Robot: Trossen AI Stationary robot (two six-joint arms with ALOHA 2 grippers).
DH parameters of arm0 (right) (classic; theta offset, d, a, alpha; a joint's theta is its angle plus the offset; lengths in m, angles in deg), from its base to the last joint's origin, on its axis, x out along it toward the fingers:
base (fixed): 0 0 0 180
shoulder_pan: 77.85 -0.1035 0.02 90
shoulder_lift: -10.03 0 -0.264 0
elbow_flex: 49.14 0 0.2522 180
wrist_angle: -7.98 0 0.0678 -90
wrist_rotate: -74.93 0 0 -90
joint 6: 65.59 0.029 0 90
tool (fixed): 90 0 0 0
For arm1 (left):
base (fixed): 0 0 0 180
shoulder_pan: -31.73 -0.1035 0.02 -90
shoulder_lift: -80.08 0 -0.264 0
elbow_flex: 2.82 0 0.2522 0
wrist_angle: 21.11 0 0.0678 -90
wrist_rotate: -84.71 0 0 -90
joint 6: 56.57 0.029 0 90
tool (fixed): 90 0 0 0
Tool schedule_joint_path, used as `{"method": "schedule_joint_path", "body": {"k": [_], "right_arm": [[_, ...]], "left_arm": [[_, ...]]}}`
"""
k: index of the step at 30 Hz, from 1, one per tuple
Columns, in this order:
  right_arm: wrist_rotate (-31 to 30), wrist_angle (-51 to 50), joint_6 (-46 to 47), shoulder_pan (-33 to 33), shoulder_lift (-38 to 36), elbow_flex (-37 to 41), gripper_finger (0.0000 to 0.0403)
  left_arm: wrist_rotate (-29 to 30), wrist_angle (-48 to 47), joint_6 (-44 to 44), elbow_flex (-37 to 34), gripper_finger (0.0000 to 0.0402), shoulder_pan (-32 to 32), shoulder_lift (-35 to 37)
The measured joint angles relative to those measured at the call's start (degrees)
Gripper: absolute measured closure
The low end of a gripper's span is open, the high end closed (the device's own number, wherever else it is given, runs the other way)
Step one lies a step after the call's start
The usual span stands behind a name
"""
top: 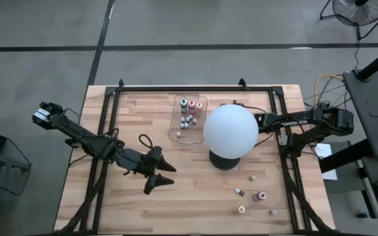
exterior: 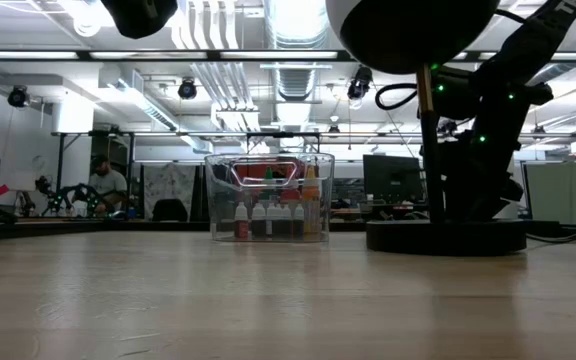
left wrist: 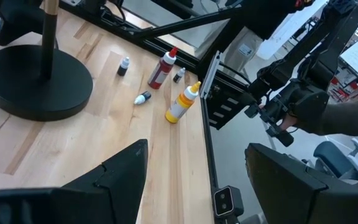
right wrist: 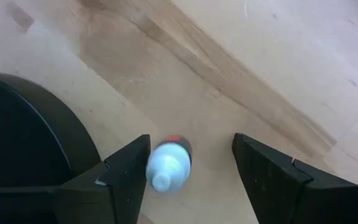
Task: Pick & Place food coloring
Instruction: Put the small red food coloring bottle into the transparent bin
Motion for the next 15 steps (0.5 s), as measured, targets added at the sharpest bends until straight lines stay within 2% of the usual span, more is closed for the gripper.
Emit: {"method": "schedule_joint_path", "body": {"k": [10,15], "right_arm": [[0.04,-1.03,0.09,0.00,0.02,-0.39,0.0177],[-0.11,-1.10,0.09,0.00,0.02,-0.39,0.0201]], "left_arm": [[0.00,0.00,0.53,0.00,0.0161,-0.04,0.00],[0.00,0.00,0.94,0.00,0.0161,-0.19,0.00]]}}
